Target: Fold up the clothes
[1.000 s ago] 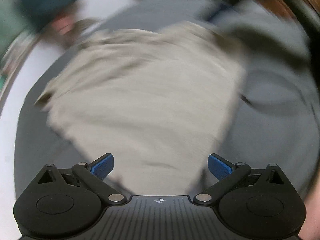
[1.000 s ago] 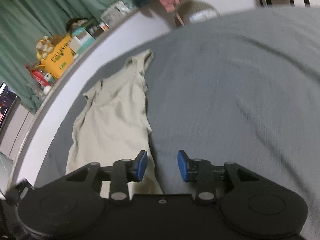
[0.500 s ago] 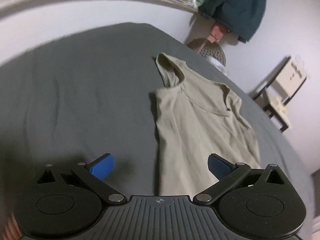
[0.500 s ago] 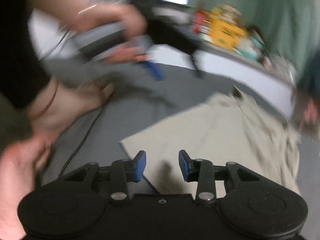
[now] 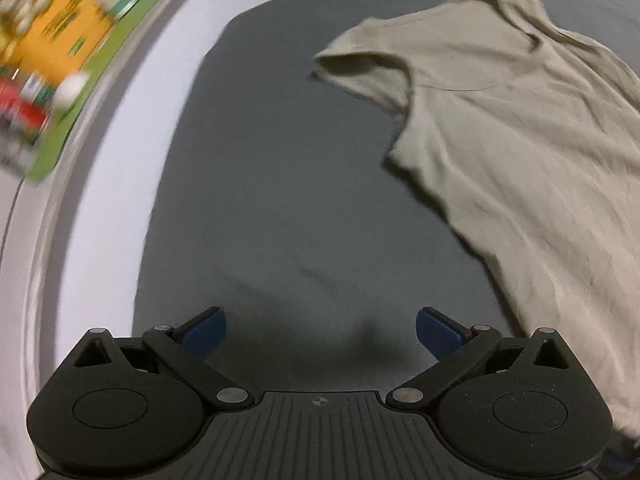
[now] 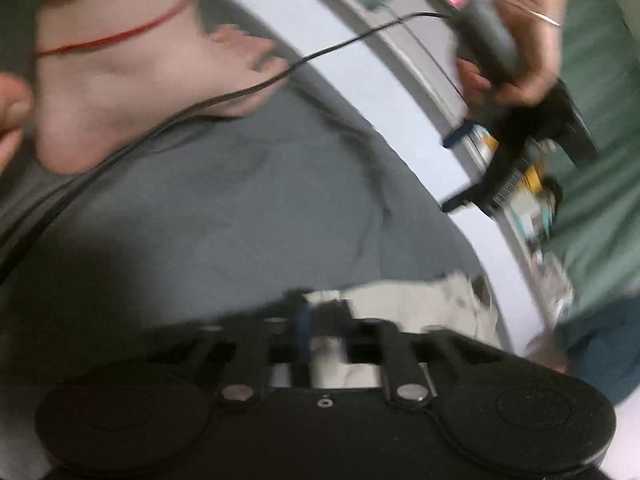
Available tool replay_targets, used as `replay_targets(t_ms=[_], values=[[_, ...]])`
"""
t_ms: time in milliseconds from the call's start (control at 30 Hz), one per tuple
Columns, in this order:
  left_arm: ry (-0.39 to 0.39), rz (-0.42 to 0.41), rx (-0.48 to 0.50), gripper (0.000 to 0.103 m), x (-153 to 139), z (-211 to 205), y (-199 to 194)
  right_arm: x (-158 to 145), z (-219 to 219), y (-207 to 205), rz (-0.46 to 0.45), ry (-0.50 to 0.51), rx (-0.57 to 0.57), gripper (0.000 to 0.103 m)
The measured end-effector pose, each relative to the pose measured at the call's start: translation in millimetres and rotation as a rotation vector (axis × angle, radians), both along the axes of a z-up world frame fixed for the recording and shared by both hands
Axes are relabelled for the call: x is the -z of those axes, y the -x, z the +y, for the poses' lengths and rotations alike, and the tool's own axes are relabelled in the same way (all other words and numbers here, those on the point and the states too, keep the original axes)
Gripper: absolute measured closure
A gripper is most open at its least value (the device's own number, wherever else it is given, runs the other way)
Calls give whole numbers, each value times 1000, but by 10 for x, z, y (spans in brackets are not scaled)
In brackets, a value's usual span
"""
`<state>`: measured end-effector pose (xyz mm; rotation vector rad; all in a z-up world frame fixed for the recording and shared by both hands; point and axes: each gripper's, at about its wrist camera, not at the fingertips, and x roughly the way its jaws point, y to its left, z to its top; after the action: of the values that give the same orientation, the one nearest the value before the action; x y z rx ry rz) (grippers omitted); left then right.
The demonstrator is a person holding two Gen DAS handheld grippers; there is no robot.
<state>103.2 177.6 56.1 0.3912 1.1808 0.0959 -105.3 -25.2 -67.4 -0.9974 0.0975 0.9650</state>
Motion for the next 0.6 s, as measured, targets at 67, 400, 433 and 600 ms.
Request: replay_targets(t_ms=[67, 400, 433, 600], values=[[72, -55, 39, 0, 34, -29, -6, -210, -212, -146, 101, -148, 83, 94], [95, -129, 202, 0, 246, -162, 27, -540, -1192, -1259, 713, -571, 588, 98], [81, -131, 213, 0, 249, -170, 30, -522, -1249, -1346, 742, -582, 617, 95], [91, -130, 218, 0, 211, -189, 32, -612, -967, -903, 583, -498, 319, 61]])
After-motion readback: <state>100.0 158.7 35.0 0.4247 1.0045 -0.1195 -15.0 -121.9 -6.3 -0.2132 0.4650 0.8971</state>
